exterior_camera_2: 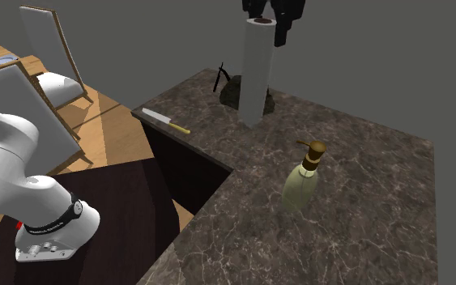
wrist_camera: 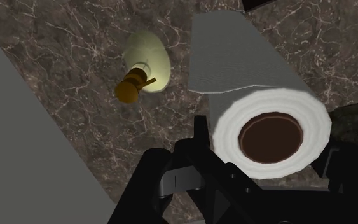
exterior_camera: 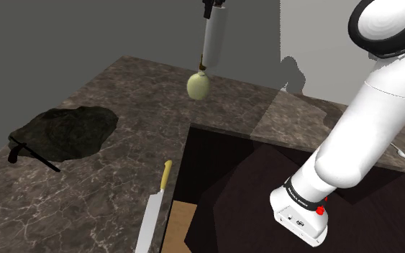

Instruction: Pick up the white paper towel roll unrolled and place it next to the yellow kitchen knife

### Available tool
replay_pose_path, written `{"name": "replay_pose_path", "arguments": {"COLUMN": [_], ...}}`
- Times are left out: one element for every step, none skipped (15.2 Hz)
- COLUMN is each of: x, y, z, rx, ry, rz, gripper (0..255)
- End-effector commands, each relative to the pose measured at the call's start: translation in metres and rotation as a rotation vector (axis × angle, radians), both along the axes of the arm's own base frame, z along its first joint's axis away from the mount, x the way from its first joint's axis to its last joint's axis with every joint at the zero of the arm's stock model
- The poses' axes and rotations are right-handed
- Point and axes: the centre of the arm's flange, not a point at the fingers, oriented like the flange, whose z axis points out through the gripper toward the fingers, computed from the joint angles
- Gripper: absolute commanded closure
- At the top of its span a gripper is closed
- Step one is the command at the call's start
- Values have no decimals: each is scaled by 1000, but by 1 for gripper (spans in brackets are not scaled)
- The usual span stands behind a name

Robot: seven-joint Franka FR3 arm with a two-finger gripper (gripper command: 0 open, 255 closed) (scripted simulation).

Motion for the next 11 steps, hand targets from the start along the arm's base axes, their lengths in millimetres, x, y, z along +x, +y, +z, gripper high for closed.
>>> {"name": "replay_pose_path", "arguments": {"x": [-12, -20, -27, -34, -42, -49, -56, -64, -71, -78, -86], "y": [18, 29, 40, 51, 62, 73, 84, 95, 106, 117, 128], "z": [1, 1, 1, 1, 1, 2, 2, 2, 2, 2, 2], "rx": [0, 0, 0, 0, 0, 0, 0, 0, 0, 0, 0], "ry": [0, 0, 0, 0, 0, 0, 0, 0, 0, 0, 0], "rz": [0, 0, 0, 0, 0, 0, 0, 0, 0, 0, 0], "gripper": [255, 255, 255, 255, 255, 255, 255, 255, 255, 255, 255]}}
